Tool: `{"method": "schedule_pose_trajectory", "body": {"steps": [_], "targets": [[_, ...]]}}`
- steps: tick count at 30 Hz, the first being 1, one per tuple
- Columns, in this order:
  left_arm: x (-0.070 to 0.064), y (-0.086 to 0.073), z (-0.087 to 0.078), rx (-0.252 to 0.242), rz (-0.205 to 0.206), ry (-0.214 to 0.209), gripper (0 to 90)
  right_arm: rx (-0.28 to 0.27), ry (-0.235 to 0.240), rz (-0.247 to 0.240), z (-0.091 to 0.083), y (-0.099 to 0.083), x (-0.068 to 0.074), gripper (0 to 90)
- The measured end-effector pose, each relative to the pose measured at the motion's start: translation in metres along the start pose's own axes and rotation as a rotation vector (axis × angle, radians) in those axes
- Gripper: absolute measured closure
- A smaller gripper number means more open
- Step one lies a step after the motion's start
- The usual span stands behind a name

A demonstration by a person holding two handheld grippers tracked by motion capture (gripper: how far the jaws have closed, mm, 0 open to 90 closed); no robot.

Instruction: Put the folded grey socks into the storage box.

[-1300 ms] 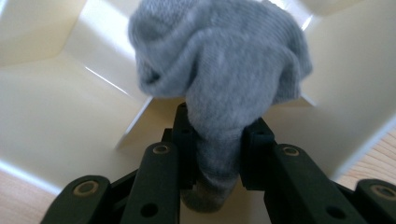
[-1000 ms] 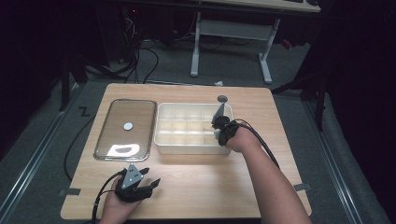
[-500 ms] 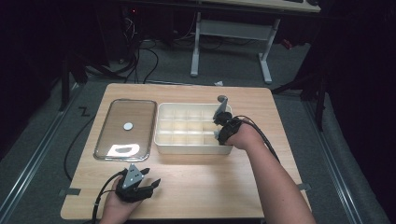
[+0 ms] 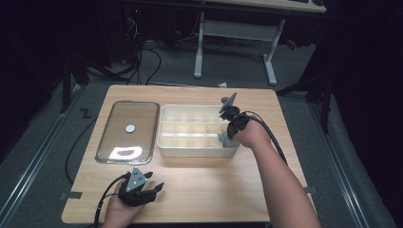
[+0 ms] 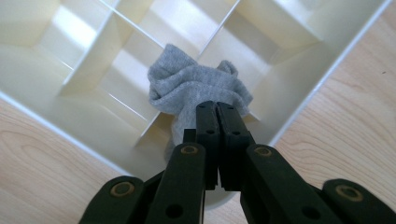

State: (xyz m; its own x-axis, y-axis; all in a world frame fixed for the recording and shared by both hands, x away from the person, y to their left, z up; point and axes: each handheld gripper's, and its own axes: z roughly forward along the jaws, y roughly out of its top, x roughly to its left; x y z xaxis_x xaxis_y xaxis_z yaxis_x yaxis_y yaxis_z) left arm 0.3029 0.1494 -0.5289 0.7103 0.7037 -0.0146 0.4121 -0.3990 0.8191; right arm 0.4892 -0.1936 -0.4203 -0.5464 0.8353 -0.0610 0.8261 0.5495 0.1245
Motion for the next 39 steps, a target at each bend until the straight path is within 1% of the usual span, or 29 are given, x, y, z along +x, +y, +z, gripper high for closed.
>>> {"method": "schedule_pose_trajectory", "body": {"steps": [1, 2, 3, 4, 7, 9, 10, 11, 12, 13, 15, 18, 20, 23, 25, 26, 28, 29, 30, 31, 32, 33, 34, 36, 38, 39], "targets": [[0.0, 0.0, 0.0, -0.003, -0.001, 0.001, 41.0, -0.004, 0.003, 0.0, 0.003, 0.0, 0.001, 88.9], [0.0, 0.0, 0.0, -0.001, -0.001, 0.001, 41.0, -0.003, 0.005, 0.019, 0.004, 0.0, 0.002, 89.1], [-0.001, 0.0, 0.0, -0.001, 0.0, 0.001, 41.0, -0.009, 0.005, 0.007, 0.006, 0.0, 0.002, 89.4], [-0.001, 0.0, 0.0, -0.001, -0.001, 0.0, 41.0, -0.005, 0.009, 0.015, 0.006, 0.0, 0.003, 89.6], [-0.002, -0.001, 0.0, 0.003, 0.0, -0.004, 41.0, 0.001, 0.022, 0.008, 0.008, 0.0, 0.001, 90.0], [-0.003, -0.001, 0.001, 0.006, 0.003, -0.005, 40.9, 0.008, 0.02, 0.022, 0.009, -0.001, 0.003, 90.0], [-0.003, -0.001, 0.001, 0.006, 0.003, -0.005, 40.9, 0.007, 0.017, -0.004, 0.011, -0.001, 0.002, 90.0], [-0.003, -0.001, 0.001, 0.009, 0.004, -0.006, 41.0, 0.023, 0.011, 0.013, 0.012, -0.001, 0.004, 90.0], [-0.003, -0.001, 0.001, 0.009, 0.004, -0.006, 41.0, 0.023, 0.011, 0.013, 0.012, -0.001, 0.004, 90.0], [-0.003, -0.001, 0.001, 0.012, 0.006, -0.005, 40.9, 0.037, 0.007, 0.006, 0.015, -0.002, 0.004, 90.0], [-0.003, -0.001, 0.001, 0.013, 0.008, -0.005, 40.9, 0.035, 0.004, -0.004, 0.017, -0.002, 0.004, 90.0], [-0.003, -0.001, 0.001, 0.012, 0.005, -0.006, 40.9, 0.046, 0.0, 0.004, 0.018, -0.001, 0.004, 90.0], [-0.003, -0.001, 0.001, 0.013, 0.004, -0.007, 40.9, 0.05, -0.002, -0.011, 0.021, -0.001, 0.004, 90.0], [-0.003, -0.001, 0.001, 0.015, 0.004, -0.009, 40.9, 0.053, -0.01, 0.005, 0.024, -0.002, 0.005, 90.0], [-0.002, -0.001, 0.002, 0.018, 0.005, -0.007, 40.9, 0.05, -0.007, 0.0, 0.026, -0.003, 0.004, 90.0], [-0.002, -0.001, 0.002, 0.018, 0.006, -0.008, 40.9, 0.051, -0.008, 0.01, 0.026, -0.003, 0.005, 90.0], [-0.003, -0.001, 0.002, 0.013, 0.006, -0.007, 40.9, 0.049, -0.015, -0.002, 0.026, -0.004, 0.005, 90.0], [-0.003, -0.001, 0.002, 0.015, 0.007, -0.006, 40.9, 0.048, -0.017, -0.01, 0.025, -0.005, 0.006, 88.8], [-0.002, -0.001, 0.002, 0.019, 0.007, -0.008, 40.9, 0.048, -0.026, -0.023, 0.024, -0.005, 0.005, 85.7], [-0.002, -0.001, 0.003, 0.019, 0.006, -0.006, 40.9, 0.047, -0.028, -0.015, 0.02, -0.005, 0.006, 82.1], [-0.002, -0.001, 0.003, 0.02, 0.006, -0.008, 40.9, 0.042, -0.028, -0.017, 0.015, -0.006, 0.005, 79.9], [-0.002, -0.002, 0.004, 0.02, 0.006, -0.006, 40.9, 0.032, -0.026, -0.001, 0.011, -0.007, 0.004, 80.0], [-0.002, -0.002, 0.004, 0.02, 0.006, -0.006, 41.0, 0.01, -0.029, -0.015, 0.007, -0.008, 0.003, 81.5], [-0.003, -0.002, 0.004, 0.024, 0.009, -0.01, 41.0, -0.028, -0.024, -0.014, 0.002, -0.009, 0.003, 82.1], [-0.003, -0.001, 0.004, 0.025, 0.01, -0.009, 41.0, -0.038, -0.026, -0.011, 0.002, -0.009, 0.004, 81.9], [-0.003, -0.001, 0.004, 0.026, 0.011, -0.009, 41.0, -0.05, -0.039, -0.027, 0.004, -0.006, 0.007, 81.2]]}}
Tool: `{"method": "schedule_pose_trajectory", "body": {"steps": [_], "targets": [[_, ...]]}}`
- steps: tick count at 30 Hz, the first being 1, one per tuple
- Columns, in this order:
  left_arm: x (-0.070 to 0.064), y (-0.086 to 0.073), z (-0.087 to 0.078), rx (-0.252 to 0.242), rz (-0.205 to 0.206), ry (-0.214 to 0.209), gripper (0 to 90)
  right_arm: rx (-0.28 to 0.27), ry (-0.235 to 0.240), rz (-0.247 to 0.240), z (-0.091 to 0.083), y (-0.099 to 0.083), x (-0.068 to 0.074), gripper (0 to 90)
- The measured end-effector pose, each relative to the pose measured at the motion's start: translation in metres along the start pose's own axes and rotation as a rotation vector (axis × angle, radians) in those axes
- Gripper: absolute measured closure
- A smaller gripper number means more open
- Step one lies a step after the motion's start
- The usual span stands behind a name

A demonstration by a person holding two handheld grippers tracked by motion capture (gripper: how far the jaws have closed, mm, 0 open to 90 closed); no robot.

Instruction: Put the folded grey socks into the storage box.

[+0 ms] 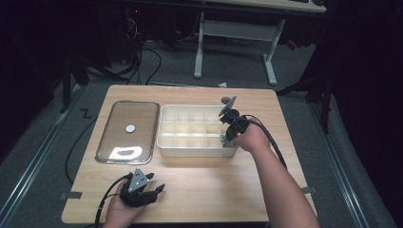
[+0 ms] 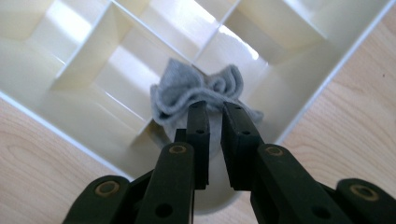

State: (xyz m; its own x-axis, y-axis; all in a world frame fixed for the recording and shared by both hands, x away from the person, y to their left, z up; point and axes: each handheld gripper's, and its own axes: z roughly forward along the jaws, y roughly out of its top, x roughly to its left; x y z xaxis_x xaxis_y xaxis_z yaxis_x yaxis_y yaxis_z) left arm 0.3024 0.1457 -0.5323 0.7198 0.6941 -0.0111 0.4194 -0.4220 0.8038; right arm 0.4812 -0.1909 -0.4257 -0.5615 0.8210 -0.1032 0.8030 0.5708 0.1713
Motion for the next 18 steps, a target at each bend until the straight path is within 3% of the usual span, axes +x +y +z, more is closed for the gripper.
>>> {"method": "schedule_pose_trajectory", "body": {"steps": [6, 12, 18], "targets": [[-0.001, -0.001, 0.0, -0.001, 0.002, 0.002, 41.0, 0.018, -0.013, -0.001, 0.009, 0.006, 0.005, 85.0], [-0.001, -0.001, -0.001, 0.003, 0.002, 0.0, 41.0, 0.078, -0.03, 0.006, 0.024, 0.008, 0.011, 88.9], [-0.001, 0.0, -0.001, 0.0, 0.001, -0.003, 41.0, 0.091, 0.015, 0.024, 0.032, 0.009, 0.004, 89.5]]}}
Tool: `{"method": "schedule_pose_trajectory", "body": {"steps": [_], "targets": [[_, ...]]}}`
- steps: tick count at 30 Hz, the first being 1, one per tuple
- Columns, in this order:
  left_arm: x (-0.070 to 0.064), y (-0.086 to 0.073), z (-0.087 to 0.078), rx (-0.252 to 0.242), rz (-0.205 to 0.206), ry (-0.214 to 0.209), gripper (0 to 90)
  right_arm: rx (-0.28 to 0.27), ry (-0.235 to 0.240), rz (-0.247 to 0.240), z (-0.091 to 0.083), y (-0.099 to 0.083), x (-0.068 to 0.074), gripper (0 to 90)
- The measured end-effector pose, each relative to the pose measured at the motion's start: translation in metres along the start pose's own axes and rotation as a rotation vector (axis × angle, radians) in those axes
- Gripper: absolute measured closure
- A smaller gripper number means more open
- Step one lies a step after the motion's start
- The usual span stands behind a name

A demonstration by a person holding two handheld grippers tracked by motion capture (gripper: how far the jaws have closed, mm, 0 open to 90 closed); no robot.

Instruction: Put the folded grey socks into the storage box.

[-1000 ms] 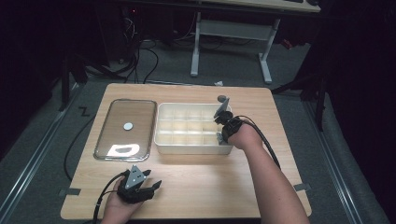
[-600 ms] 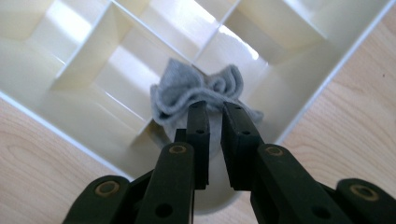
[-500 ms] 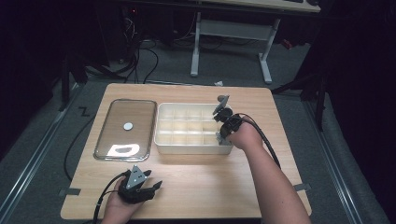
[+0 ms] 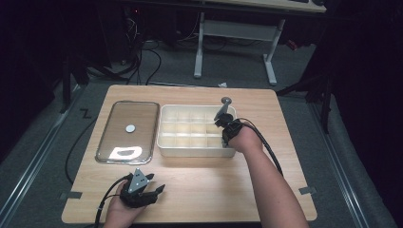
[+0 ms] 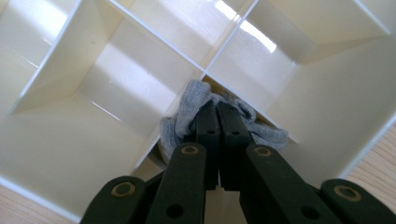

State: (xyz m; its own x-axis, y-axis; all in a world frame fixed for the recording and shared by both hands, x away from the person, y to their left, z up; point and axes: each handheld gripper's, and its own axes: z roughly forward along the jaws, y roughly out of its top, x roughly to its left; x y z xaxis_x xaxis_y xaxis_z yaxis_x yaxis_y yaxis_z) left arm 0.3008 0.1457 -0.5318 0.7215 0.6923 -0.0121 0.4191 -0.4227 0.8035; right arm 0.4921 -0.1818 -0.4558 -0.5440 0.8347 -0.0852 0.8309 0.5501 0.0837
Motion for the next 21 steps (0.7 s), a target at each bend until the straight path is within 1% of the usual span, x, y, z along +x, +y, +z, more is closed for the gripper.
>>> {"method": "schedule_pose_trajectory", "body": {"steps": [1, 2, 3, 4, 5, 6, 7, 9, 12, 14, 15, 16, 19, 21], "targets": [[0.0, 0.0, 0.0, 0.0, 0.0, 0.0, 41.0, 0.008, 0.004, 0.022, 0.002, 0.0, 0.001, 89.6], [0.0, 0.0, 0.0, 0.0, 0.0, 0.001, 41.0, 0.013, 0.008, 0.024, 0.004, 0.0, 0.0, 89.8], [0.0, 0.0, 0.0, 0.001, 0.0, 0.001, 41.0, 0.017, 0.012, 0.011, 0.006, 0.001, -0.001, 90.0], [0.0, 0.0, 0.0, 0.001, 0.0, 0.001, 41.0, 0.017, 0.012, 0.011, 0.006, 0.001, -0.001, 90.0], [0.0, 0.0, 0.0, 0.002, 0.003, 0.001, 41.0, 0.028, 0.016, 0.018, 0.009, 0.002, 0.0, 90.0], [0.0, 0.0, 0.0, 0.002, 0.002, 0.001, 41.0, 0.031, 0.017, 0.007, 0.01, 0.003, -0.001, 90.0], [0.0, 0.0, 0.0, 0.002, 0.002, 0.001, 41.0, 0.038, 0.012, 0.014, 0.01, 0.004, 0.0, 90.0], [0.0, 0.0, -0.001, 0.001, 0.001, 0.0, 41.0, 0.041, 0.018, 0.008, 0.011, 0.005, -0.001, 90.0], [0.0, 0.0, 0.0, -0.001, 0.001, 0.0, 41.1, 0.053, 0.009, 0.02, 0.012, 0.006, 0.0, 90.0], [-0.001, 0.0, 0.0, -0.002, -0.001, 0.0, 41.1, 0.056, 0.011, 0.017, 0.013, 0.006, 0.0, 90.0], [-0.001, 0.0, 0.001, -0.004, 0.0, -0.001, 41.1, 0.059, 0.003, 0.009, 0.014, 0.007, 0.001, 90.0], [-0.001, 0.0, 0.001, -0.004, 0.0, -0.001, 41.1, 0.068, -0.007, 0.016, 0.014, 0.008, 0.003, 90.0], [-0.001, 0.0, 0.002, -0.003, -0.002, -0.001, 41.1, 0.069, -0.015, -0.001, 0.014, 0.008, 0.003, 90.0], [-0.001, 0.0, 0.002, -0.003, -0.001, -0.001, 41.1, 0.067, -0.013, 0.001, 0.014, 0.008, 0.003, 90.0]]}}
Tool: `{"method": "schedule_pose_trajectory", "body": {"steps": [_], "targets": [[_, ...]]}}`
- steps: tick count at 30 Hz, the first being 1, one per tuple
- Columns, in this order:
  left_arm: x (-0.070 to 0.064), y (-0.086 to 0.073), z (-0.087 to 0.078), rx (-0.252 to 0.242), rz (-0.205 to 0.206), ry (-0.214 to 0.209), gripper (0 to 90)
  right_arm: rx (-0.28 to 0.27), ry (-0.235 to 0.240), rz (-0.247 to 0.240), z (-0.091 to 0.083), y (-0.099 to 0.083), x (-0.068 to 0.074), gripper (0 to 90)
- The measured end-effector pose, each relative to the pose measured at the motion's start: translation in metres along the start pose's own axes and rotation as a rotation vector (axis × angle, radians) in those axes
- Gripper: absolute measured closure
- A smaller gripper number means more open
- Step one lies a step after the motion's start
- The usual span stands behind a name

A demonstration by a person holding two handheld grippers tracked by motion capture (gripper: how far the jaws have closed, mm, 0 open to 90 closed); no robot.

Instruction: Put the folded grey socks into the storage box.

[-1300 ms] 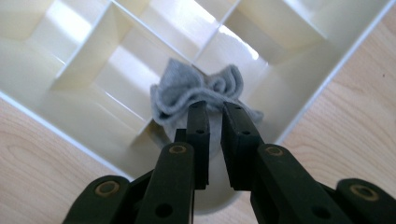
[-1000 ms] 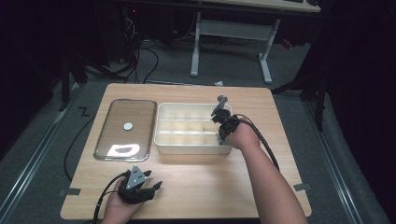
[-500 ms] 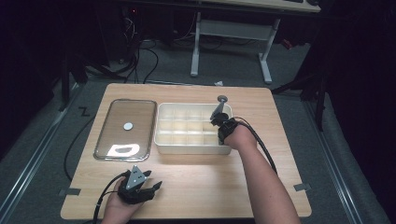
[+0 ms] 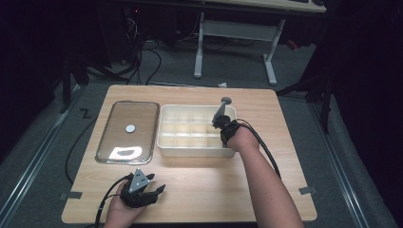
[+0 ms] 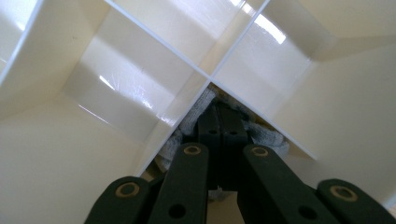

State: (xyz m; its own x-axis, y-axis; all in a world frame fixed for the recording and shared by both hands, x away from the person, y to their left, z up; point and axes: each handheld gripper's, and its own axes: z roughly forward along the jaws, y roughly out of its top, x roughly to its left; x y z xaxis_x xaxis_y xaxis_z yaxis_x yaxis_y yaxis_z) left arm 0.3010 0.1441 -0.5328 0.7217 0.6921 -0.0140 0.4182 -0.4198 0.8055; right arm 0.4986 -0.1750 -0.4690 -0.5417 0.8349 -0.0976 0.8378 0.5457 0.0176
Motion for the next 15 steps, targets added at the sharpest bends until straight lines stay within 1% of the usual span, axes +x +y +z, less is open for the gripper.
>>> {"method": "schedule_pose_trajectory", "body": {"steps": [4, 7, 9, 10, 11, 13, 14, 15], "targets": [[0.0, 0.0, 0.0, 0.0, 0.0, -0.002, 41.1, -0.009, 0.005, 0.009, 0.0, -0.001, -0.001, 90.0], [0.001, 0.0, 0.001, 0.004, -0.004, -0.003, 41.1, -0.03, 0.01, 0.017, -0.003, -0.004, -0.003, 89.0], [0.001, 0.0, 0.001, 0.003, -0.007, -0.002, 41.1, -0.041, 0.005, 0.022, -0.007, -0.006, -0.003, 87.2], [0.002, 0.0, 0.001, 0.003, -0.008, -0.002, 41.1, -0.044, 0.006, 0.038, -0.01, -0.008, -0.003, 85.6], [0.002, 0.0, 0.001, 0.006, -0.008, -0.002, 41.1, -0.051, 0.004, 0.039, -0.013, -0.009, -0.003, 83.3], [0.001, 0.0, 0.001, 0.002, -0.008, 0.0, 41.2, -0.078, -0.01, 0.028, -0.02, -0.013, -0.004, 79.3], [0.001, 0.0, 0.0, 0.004, -0.008, -0.002, 41.2, -0.095, -0.014, 0.021, -0.023, -0.015, -0.005, 79.0], [0.001, 0.0, 0.001, 0.002, -0.009, 0.0, 41.2, -0.105, -0.01, 0.036, -0.027, -0.018, -0.005, 78.9]]}}
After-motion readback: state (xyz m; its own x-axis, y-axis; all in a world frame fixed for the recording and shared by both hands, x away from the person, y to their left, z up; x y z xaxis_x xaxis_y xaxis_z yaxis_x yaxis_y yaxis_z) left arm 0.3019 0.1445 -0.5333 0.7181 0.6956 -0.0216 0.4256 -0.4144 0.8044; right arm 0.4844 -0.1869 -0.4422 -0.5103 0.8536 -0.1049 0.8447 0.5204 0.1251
